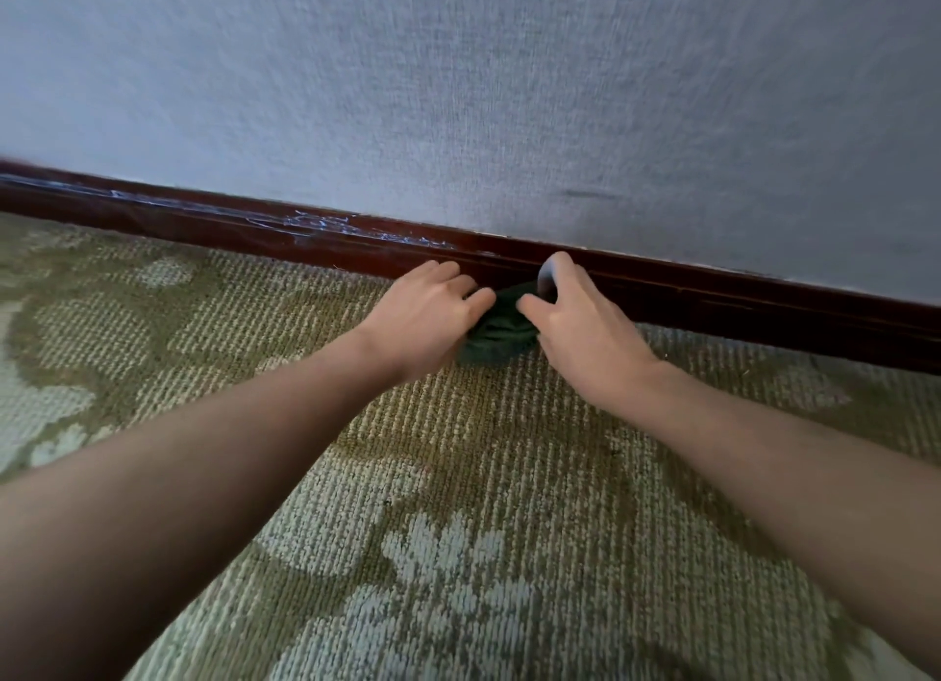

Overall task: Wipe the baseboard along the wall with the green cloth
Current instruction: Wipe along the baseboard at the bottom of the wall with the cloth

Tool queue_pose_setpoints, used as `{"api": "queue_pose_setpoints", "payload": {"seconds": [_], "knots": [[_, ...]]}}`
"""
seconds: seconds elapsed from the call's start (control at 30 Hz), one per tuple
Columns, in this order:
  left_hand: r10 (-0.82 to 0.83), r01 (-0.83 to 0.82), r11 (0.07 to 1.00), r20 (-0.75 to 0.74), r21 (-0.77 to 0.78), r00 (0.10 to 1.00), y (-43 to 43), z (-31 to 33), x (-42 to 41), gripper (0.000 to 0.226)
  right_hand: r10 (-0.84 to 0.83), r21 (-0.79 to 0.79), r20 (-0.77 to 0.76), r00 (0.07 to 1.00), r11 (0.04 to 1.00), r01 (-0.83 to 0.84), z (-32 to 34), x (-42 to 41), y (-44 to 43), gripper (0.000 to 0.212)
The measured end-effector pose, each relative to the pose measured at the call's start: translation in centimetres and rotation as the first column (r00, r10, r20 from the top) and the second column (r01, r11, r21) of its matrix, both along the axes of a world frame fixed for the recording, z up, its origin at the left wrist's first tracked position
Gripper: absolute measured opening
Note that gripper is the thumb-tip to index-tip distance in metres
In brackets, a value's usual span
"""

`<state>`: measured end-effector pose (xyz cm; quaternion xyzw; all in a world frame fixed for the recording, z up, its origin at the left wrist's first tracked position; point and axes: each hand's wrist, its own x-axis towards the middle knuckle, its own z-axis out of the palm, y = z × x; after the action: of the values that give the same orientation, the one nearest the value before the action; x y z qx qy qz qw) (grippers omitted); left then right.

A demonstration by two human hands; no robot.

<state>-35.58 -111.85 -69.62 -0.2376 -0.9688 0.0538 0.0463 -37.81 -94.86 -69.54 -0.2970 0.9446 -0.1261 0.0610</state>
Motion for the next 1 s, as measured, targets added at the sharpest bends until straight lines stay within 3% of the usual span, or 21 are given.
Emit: {"api": "queue_pose_setpoints", "payload": {"seconds": [0.07,0.2,0.4,0.53,0.63,0.8,0.93,1.0], "knots": [[0.058,-0.055,0.997,-0.051,0.051,0.997,0.1,0.6,-0.2,0.027,0.043,0.043,-0.084,0.996,0.998,-0.04,0.0,-0.1,0.2,0.016],[0.09,-0.09,0.996,-0.083,-0.004,0.992,-0.1,1.1,-0.6,0.036,0.06,0.095,-0.121,0.991,0.994,-0.048,0.3,0.0,0.0,0.036],[0.052,-0.044,0.997,0.108,-0.068,0.993,0.2,0.0,-0.1,0.034,0.131,0.177,-0.157,0.979,0.979,-0.103,0.0,0.8,-0.1,0.045],[-0.003,0.016,0.996,0.148,-0.085,0.989,0.5,0.0,0.3,0.03,0.156,0.136,-0.067,0.986,0.98,-0.145,0.3,1.0,0.1,0.045],[-0.045,0.059,0.993,0.129,-0.105,0.991,0.8,-0.1,0.5,0.028,0.109,0.013,0.062,0.992,0.994,-0.11,0.7,1.1,0.0,0.034],[-0.054,0.074,0.991,0.168,-0.113,0.984,1.0,-0.4,0.9,0.031,0.179,0.153,-0.004,0.984,0.972,-0.176,0.1,1.2,0.2,0.049],[-0.041,0.062,0.994,0.212,-0.092,0.977,0.9,-0.7,1.1,0.042,0.119,0.133,0.112,0.987,0.982,-0.133,-0.3,0.9,0.4,0.041],[-0.033,0.048,0.997,0.203,-0.069,0.979,0.8,-0.7,1.1,0.048,0.109,0.106,0.151,0.983,0.986,-0.125,-0.4,0.7,0.3,0.047]]}}
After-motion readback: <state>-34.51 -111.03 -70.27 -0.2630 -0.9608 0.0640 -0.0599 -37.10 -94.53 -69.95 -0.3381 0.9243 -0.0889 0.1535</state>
